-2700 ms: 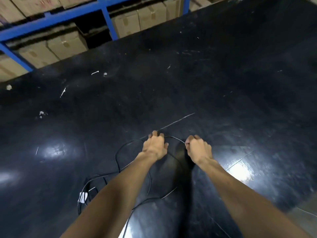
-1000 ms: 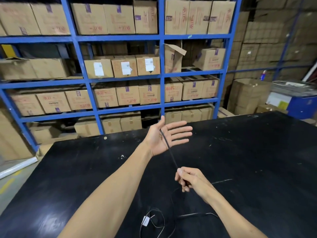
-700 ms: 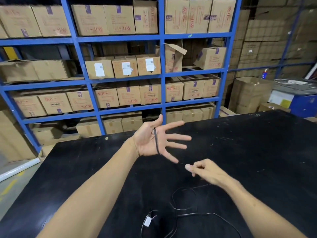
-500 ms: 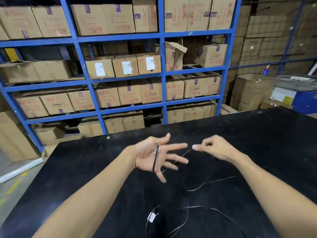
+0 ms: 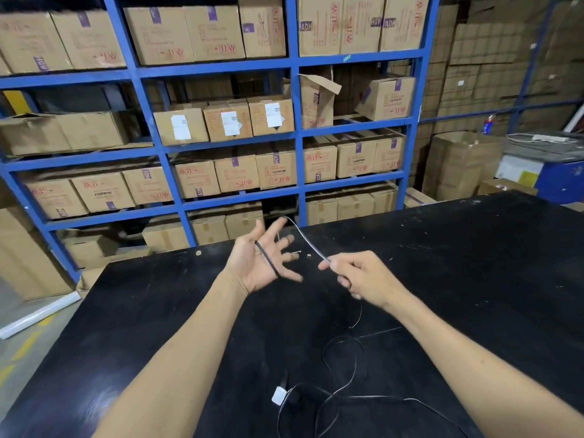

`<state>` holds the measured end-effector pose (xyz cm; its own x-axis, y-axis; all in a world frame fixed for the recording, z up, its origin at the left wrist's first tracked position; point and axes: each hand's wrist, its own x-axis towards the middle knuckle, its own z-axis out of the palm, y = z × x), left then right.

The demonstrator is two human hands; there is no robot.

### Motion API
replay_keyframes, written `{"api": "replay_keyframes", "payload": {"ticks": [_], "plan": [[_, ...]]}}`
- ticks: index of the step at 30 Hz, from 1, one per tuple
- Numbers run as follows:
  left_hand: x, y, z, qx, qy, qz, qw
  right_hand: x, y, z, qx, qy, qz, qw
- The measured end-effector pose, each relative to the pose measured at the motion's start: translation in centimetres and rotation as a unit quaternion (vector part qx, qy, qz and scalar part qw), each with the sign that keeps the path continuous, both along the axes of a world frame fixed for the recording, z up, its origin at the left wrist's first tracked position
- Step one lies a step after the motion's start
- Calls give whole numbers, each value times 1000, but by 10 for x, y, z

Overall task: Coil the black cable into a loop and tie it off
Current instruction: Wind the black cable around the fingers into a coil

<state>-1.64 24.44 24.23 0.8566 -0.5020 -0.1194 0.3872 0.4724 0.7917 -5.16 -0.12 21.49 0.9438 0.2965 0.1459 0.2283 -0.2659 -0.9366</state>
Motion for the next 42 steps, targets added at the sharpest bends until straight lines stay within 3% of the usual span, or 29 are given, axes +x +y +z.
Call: {"api": "replay_keyframes", "payload": {"ticks": [6, 8, 12, 14, 17, 20, 24, 26, 28, 30, 33, 38, 42], "plan": [[2, 0, 29, -134, -73, 17, 988, -24, 21, -48, 49, 78, 82, 992], [-5, -5, 36, -133, -85, -20, 987, -18, 18, -49, 9, 82, 65, 994], [-22, -7, 41, -116, -93, -149, 978, 5, -3, -32, -163, 39, -27, 985], [-33, -9, 39, -75, -78, -250, 962, 21, -18, -10, -224, -5, -34, 974], [-47, -14, 27, 56, -24, -356, 933, 40, -31, 37, -342, -62, 44, 937], [-50, -13, 20, 185, 12, -364, 913, 50, -31, 80, -424, -80, 102, 896], [-37, -6, 17, 286, 12, -342, 895, 55, -22, 104, -468, -122, 114, 868], [-30, 0, 14, 341, 30, -266, 901, 54, -18, 109, -453, -128, 100, 877], [-23, 10, 12, 328, 47, -162, 930, 48, -13, 108, -415, -140, 82, 895], [-14, 23, 11, 238, 45, -75, 967, 39, -10, 99, -362, -156, 61, 917], [-6, 35, 20, 102, 21, 3, 995, 23, -3, 72, -213, -97, 51, 971], [-1, 34, 43, -76, -55, 27, 995, -6, 24, 5, -14, 26, 106, 994], [-13, 19, 54, -130, -84, -71, 985, -12, 38, -30, 5, 59, 126, 990]]}}
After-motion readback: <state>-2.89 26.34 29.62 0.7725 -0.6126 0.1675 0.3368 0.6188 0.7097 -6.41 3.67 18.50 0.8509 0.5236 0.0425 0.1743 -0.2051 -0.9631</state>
